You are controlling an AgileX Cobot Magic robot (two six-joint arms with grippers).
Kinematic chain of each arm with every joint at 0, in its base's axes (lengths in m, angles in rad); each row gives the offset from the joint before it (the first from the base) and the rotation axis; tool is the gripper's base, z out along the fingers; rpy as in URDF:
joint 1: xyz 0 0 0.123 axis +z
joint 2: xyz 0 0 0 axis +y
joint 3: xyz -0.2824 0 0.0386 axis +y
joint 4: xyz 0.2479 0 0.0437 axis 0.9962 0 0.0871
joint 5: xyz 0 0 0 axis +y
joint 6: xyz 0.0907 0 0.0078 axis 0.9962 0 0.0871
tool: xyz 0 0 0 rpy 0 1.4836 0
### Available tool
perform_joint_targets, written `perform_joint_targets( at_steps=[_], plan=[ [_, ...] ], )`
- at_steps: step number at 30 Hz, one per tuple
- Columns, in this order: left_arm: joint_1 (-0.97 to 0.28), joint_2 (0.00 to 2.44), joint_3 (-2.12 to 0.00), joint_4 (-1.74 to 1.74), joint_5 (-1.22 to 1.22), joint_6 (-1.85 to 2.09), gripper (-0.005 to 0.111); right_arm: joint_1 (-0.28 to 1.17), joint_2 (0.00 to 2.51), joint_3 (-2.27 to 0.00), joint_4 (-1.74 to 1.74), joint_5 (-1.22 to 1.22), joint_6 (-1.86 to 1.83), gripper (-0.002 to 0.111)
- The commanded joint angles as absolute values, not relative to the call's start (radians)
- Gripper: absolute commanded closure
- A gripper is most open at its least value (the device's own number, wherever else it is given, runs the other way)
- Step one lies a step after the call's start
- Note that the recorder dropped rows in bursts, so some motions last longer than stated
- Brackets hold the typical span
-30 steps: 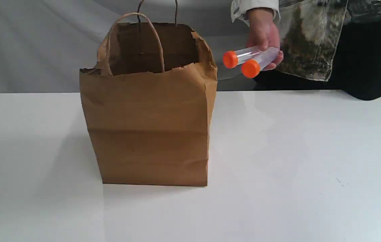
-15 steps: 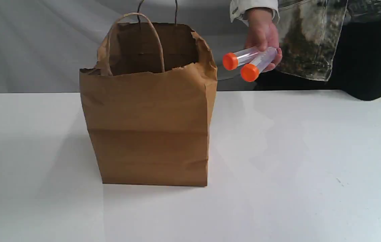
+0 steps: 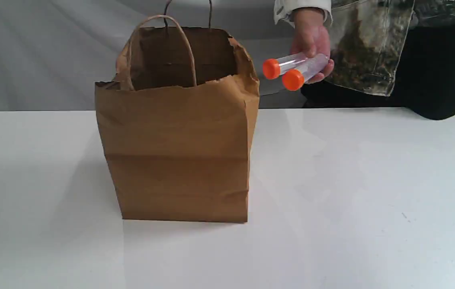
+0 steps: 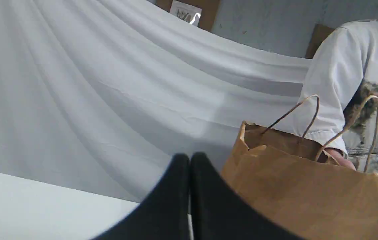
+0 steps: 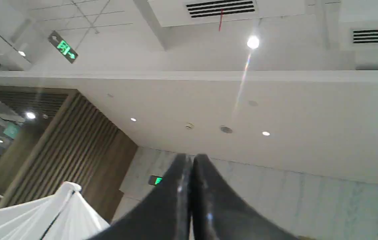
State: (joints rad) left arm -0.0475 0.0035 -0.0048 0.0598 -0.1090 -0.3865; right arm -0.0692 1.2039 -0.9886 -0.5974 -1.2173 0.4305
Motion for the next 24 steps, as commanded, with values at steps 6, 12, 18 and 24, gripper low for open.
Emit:
perform_joint_targets(
  at_steps=[6,12,18,24],
  plan=[
    [-0.046,0.000,0.000,0.064,-0.109,-0.393,0.107,-0.044,1.366,-1.180,-0.654,-1.158,0.471,0.108],
    [-0.046,0.000,0.000,0.064,-0.109,-0.393,0.107,0.070,1.461,-1.307,-0.675,-0.902,0.430,0.108],
    [-0.046,0.000,0.000,0.064,-0.109,-0.393,0.107,0.129,1.538,-1.401,-0.669,-0.644,0.599,0.108],
    [-0.046,0.000,0.000,0.064,-0.109,-0.393,0.107,0.127,1.570,-1.434,-0.706,-0.458,0.711,0.108]
  ],
)
